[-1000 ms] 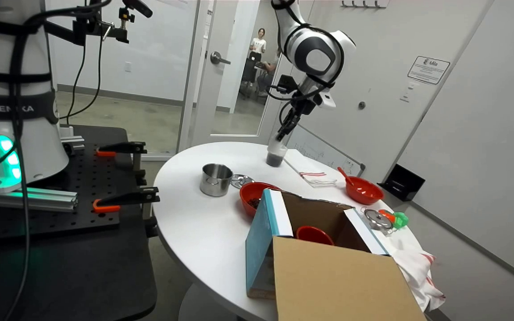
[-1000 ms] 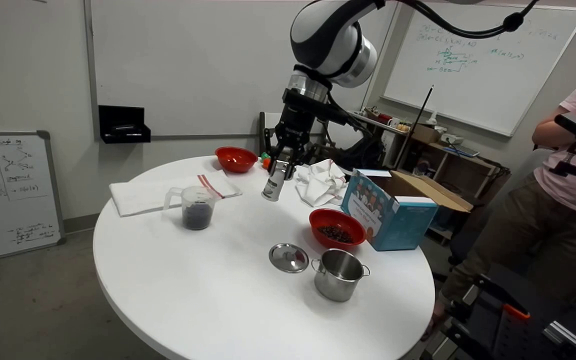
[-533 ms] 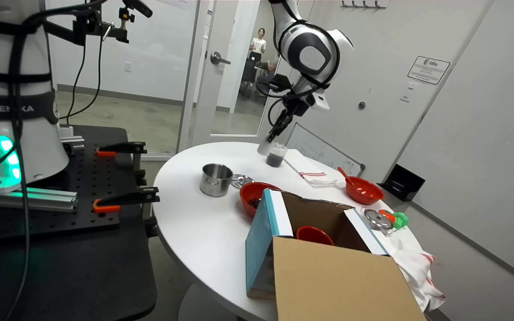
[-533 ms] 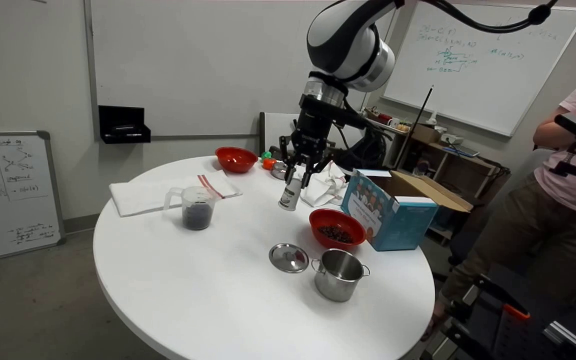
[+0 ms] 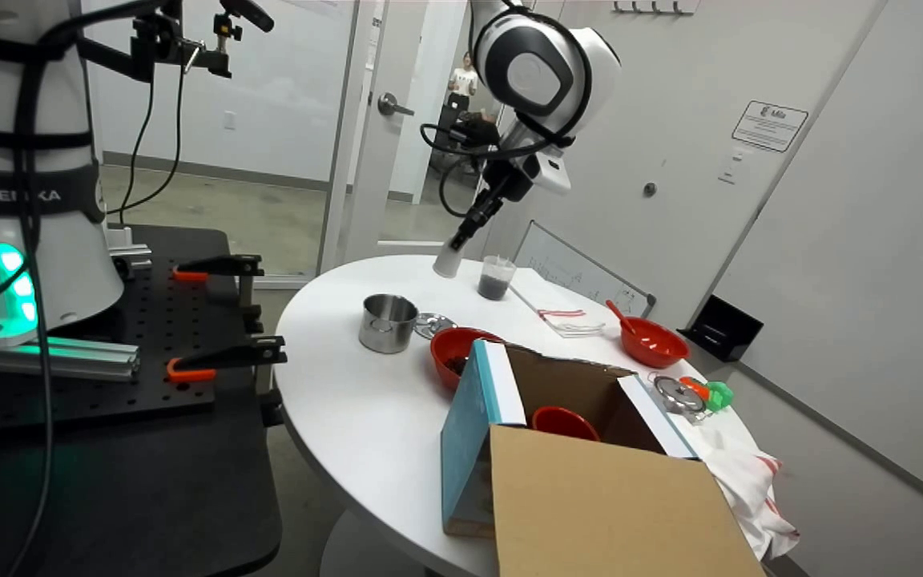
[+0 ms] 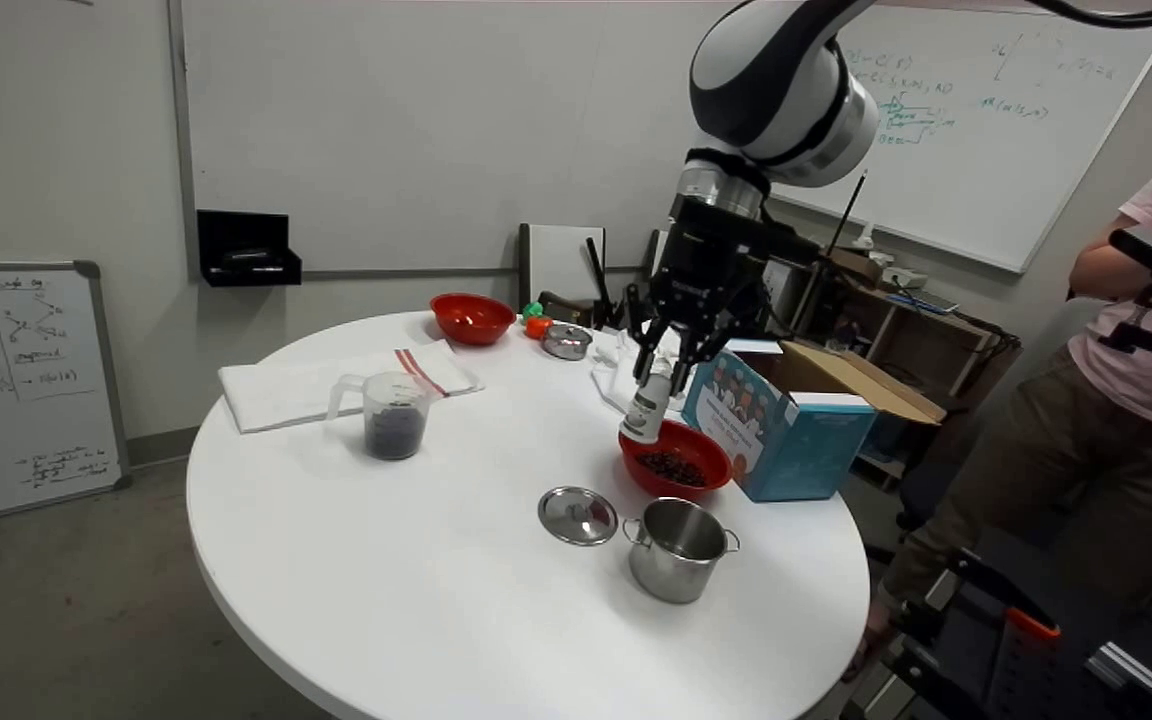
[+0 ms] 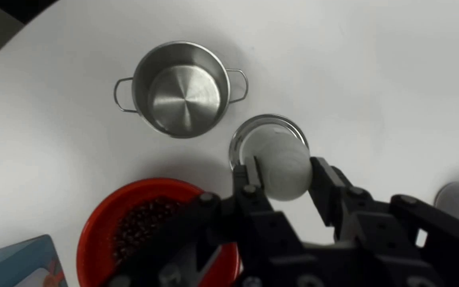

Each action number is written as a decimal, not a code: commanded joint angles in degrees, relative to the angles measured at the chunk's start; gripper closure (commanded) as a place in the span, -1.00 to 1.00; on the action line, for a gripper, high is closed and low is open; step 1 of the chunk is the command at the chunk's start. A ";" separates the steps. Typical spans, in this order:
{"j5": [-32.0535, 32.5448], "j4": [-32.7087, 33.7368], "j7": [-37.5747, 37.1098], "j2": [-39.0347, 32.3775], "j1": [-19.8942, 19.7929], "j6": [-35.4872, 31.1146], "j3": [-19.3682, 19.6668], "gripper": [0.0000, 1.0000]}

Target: Pace the salt shaker in the pot

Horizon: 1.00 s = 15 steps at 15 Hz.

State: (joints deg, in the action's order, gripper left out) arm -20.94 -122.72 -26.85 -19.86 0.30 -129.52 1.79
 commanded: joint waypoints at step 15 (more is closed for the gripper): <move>1.75 -4.17 0.00 -0.42 1.56 3.11 -0.43 0.80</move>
State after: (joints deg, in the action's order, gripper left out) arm -19.75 -127.03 -26.08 -18.29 1.26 -126.75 1.52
